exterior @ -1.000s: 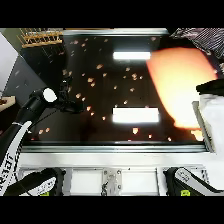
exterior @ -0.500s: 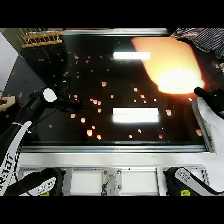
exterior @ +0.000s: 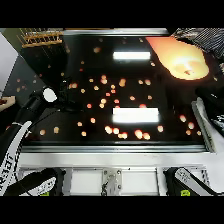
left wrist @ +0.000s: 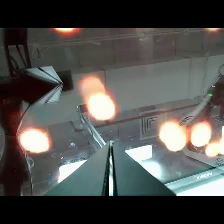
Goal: Fold the clothes and pants, and hang the long-sleeved shirts on hangers.
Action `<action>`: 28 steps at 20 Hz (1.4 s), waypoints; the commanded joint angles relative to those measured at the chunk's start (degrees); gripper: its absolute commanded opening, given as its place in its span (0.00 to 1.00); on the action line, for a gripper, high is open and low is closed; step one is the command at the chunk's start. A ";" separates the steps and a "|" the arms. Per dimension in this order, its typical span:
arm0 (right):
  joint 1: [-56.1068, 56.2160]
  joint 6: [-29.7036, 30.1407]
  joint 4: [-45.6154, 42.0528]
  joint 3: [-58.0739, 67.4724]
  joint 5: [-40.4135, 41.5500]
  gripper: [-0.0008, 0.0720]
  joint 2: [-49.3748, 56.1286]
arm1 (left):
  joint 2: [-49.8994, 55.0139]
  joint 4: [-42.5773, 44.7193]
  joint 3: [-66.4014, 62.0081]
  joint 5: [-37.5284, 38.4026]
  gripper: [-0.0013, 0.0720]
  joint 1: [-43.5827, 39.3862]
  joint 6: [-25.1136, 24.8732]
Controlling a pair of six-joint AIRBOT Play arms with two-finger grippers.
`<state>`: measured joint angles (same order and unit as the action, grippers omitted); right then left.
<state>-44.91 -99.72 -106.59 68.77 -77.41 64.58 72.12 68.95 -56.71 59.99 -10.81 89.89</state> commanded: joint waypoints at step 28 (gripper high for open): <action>45.09 12.96 37.03 -0.35 14.82 0.04 -10.86 | -0.02 0.02 0.04 -0.07 0.02 -0.04 -0.02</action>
<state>-0.19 -86.76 -69.78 68.45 -62.57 53.67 72.12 68.97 -56.69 59.94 -10.83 89.89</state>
